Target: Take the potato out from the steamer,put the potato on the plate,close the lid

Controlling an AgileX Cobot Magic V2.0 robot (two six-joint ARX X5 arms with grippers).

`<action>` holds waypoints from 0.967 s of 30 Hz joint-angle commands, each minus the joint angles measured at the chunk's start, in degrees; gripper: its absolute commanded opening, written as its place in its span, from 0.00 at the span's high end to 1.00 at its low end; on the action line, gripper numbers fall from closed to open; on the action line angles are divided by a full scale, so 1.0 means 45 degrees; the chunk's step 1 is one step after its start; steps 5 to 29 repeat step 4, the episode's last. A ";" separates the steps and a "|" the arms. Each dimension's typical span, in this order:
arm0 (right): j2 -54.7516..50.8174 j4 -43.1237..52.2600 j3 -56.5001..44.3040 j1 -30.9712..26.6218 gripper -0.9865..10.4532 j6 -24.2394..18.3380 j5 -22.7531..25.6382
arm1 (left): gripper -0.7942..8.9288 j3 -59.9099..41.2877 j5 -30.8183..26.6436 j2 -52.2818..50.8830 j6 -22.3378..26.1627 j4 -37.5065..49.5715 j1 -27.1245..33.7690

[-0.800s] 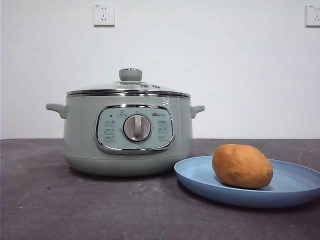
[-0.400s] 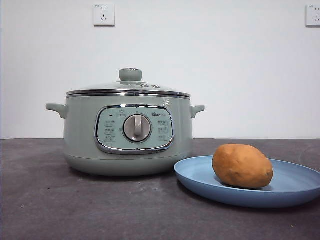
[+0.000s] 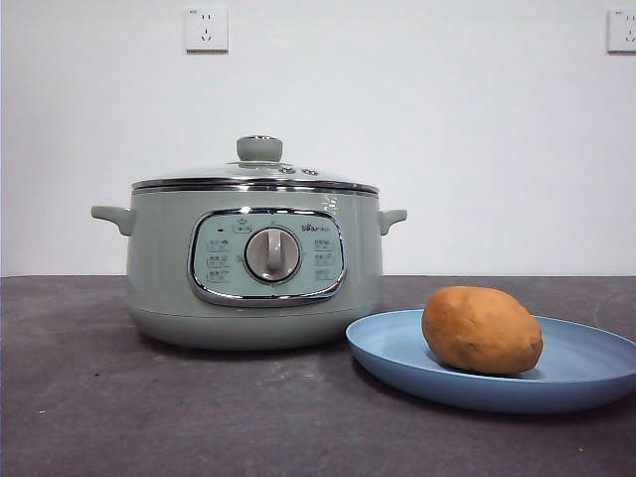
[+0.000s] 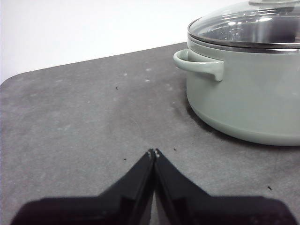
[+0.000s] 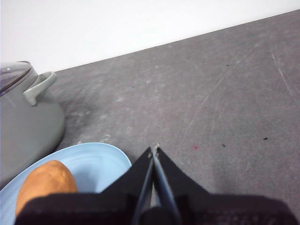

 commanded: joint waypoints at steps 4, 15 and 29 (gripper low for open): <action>0.0005 -0.0092 -0.0126 0.0019 0.91 0.0107 0.0034 | 0.92 -0.0194 -0.0005 -0.0039 -0.0097 0.0024 0.0039; 0.0005 -0.0092 -0.0126 0.0019 0.91 0.0107 0.0034 | 0.92 -0.0194 -0.0005 -0.0039 -0.0097 0.0024 0.0039; 0.0005 -0.0092 -0.0126 0.0019 0.91 0.0107 0.0034 | 0.92 -0.0194 -0.0005 -0.0039 -0.0097 0.0024 0.0039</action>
